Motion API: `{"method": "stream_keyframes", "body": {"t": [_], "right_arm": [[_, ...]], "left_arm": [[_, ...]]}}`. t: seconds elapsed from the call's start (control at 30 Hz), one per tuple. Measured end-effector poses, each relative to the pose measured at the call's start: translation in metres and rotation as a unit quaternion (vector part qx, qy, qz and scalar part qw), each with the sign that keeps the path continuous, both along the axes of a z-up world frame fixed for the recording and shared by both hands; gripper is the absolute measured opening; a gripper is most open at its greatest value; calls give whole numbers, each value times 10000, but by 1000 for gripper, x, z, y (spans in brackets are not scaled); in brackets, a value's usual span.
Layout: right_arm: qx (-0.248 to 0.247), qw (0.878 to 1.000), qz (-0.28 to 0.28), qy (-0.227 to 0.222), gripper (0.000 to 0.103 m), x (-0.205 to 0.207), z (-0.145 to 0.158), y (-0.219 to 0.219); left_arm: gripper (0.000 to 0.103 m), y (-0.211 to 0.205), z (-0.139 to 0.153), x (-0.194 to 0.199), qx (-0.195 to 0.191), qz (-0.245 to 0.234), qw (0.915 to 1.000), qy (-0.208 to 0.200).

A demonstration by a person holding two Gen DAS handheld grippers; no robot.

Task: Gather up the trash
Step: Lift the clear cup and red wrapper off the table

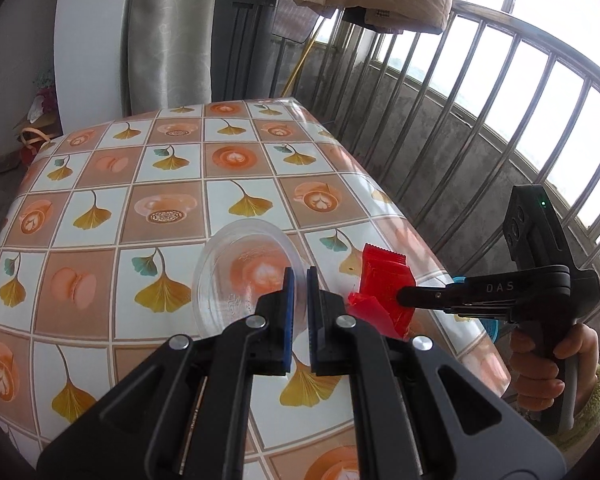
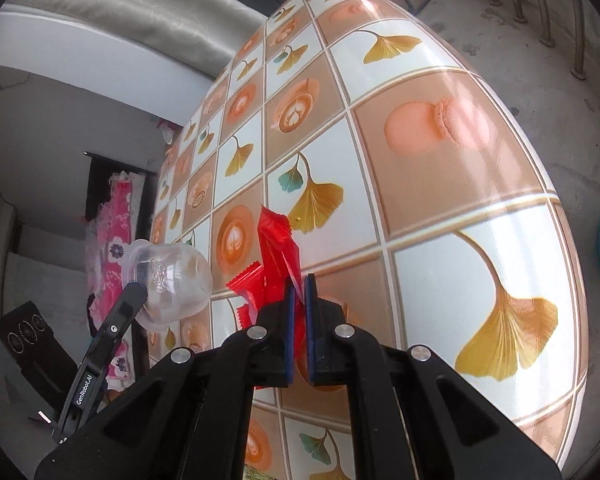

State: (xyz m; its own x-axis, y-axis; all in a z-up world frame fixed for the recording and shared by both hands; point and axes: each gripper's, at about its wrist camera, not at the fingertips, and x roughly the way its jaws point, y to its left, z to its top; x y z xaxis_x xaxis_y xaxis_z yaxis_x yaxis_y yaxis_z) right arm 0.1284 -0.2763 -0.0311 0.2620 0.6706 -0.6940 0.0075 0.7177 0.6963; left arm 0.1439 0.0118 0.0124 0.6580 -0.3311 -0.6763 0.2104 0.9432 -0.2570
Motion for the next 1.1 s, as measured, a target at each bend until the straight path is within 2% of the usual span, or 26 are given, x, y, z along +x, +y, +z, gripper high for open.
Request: {"method": "stream_keyframes", "body": {"t": [0.17,0.27,0.53,0.57,0.6,0.7,0.83,1.1], "right_arm": [[40,9999,-73,-96,5,-9,6,-9],[-143,9997,-90,-181,5,-12,9,-10],[-208,9994,-162,-207,6,-15,9,-20],[-188,9994,-191,-218,9,-14,10,-22],[-190,9993,-241,-215,18,-13,10,-25],[-179,9988,-406,-189,34,-9,7,-33],[3,9989,-451,-91,38,-2,-2,-34],[56,9998,-159,-72,38,1,-12,-5]], "left_arm": [[4,-11,5,-4,143,-69,9998,-80],[4,-17,3,-6,209,-139,9997,-63],[4,-37,-17,-3,464,-356,9982,139],[4,-38,-18,-3,497,-370,9980,128],[4,-39,-18,-3,523,-381,9978,124],[4,-41,-18,-2,545,-392,9977,133],[4,-43,-19,-1,587,-410,9973,140],[5,-50,-21,-1,668,-452,9966,173]]}}
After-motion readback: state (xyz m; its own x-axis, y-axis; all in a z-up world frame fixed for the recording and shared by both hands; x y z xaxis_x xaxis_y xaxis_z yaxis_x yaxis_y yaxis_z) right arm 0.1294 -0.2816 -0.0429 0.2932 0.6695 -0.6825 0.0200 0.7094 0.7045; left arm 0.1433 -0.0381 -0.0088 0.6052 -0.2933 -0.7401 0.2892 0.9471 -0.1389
